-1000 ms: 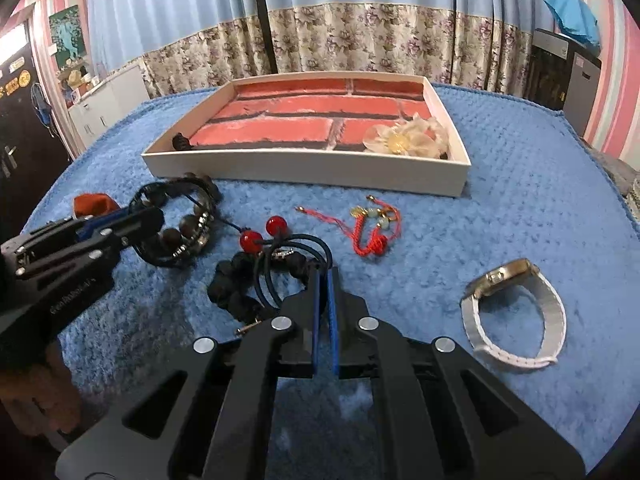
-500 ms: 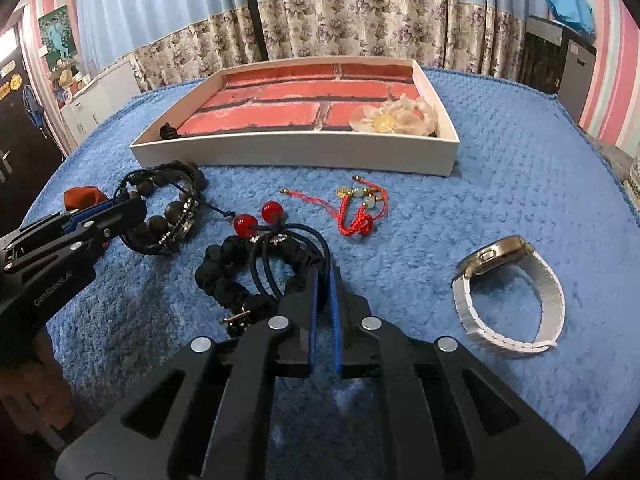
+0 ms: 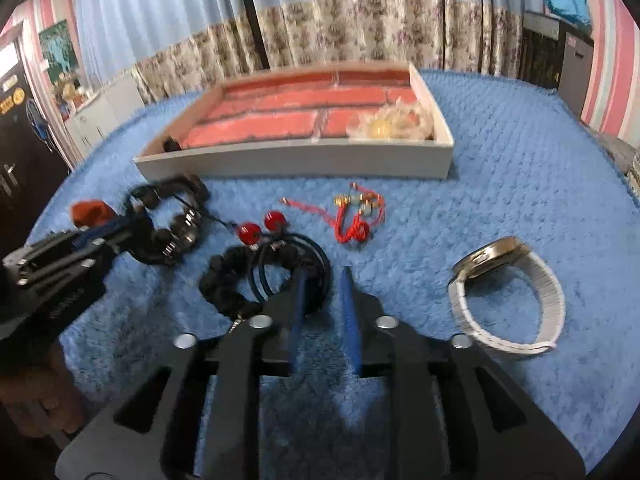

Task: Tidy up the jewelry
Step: 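Lift both bracelets and carry them over the brick-lined tray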

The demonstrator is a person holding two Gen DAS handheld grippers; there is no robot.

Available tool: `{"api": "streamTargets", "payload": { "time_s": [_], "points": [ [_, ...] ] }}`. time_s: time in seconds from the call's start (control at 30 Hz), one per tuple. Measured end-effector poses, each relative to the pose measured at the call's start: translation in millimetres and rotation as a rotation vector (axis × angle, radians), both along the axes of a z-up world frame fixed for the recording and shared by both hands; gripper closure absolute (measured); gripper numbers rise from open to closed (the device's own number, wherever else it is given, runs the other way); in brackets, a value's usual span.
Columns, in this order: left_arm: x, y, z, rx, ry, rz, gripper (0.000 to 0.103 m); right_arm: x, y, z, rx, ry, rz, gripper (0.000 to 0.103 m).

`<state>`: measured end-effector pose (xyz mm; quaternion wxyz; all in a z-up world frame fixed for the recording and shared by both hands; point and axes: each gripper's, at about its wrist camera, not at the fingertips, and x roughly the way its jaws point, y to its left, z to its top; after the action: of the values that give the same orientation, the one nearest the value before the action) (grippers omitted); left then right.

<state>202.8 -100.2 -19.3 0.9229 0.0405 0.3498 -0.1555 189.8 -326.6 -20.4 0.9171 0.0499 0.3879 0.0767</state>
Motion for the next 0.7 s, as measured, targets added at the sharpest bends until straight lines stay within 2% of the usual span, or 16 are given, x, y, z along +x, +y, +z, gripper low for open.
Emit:
{"api": "streamTargets", "payload": {
  "time_s": [0.1, 0.27, 0.33, 0.47, 0.7],
  "points": [
    [0.5, 1.3, 0.8, 0.001, -0.004, 0.000, 0.085, -3.4, 10.9, 7.8, -0.009, -0.022, 0.038, 0.072],
    [0.6, 3.0, 2.4, -0.002, -0.001, -0.003, 0.085, 3.4, 23.1, -1.4, -0.034, 0.008, 0.064, 0.072],
    [1.4, 3.3, 2.0, -0.002, 0.003, -0.006, 0.086, 6.7, 25.2, -6.4, -0.042, 0.022, 0.069, 0.077],
    [5.6, 2.9, 1.4, -0.008, 0.013, -0.011, 0.093, 8.5, 24.1, -6.4, -0.045, 0.021, 0.057, 0.097],
    [7.9, 10.7, 9.9, -0.051, 0.008, -0.010, 0.095, -0.3, 14.8, 19.2, -0.034, -0.048, 0.039, 0.097]
  ]
}}
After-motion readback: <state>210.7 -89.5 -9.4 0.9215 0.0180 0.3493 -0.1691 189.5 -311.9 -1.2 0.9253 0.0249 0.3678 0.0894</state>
